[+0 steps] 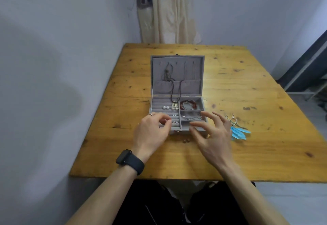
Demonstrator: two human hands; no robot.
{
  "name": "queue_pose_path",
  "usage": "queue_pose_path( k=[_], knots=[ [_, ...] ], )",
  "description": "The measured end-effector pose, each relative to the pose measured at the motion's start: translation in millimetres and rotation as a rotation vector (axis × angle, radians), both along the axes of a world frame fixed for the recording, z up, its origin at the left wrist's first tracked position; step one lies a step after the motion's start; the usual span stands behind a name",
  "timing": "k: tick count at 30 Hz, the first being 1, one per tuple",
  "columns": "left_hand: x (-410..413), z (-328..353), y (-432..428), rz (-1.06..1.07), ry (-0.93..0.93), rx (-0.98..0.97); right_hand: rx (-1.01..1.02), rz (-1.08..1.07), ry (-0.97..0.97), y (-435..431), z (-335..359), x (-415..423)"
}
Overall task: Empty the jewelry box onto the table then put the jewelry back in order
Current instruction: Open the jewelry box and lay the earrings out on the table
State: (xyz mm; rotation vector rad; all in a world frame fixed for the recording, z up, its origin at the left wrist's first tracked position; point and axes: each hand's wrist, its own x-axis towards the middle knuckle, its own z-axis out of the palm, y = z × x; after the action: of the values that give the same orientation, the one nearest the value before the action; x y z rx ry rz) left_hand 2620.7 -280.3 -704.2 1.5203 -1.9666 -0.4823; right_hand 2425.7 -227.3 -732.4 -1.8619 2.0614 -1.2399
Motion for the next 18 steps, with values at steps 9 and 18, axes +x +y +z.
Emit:
queue_pose_path(
  k=[9, 18],
  knots=[
    [1.2, 3.6, -72.2, -0.004, -0.387, -0.055, 0.118, 0.067, 0.25, -86.7, 18.6, 28.3],
    [4.6, -2.3, -80.6, -0.033, -0.391, -0.022, 0.182, 0.107, 0.371, -112.3, -3.8, 40.4]
  ],
)
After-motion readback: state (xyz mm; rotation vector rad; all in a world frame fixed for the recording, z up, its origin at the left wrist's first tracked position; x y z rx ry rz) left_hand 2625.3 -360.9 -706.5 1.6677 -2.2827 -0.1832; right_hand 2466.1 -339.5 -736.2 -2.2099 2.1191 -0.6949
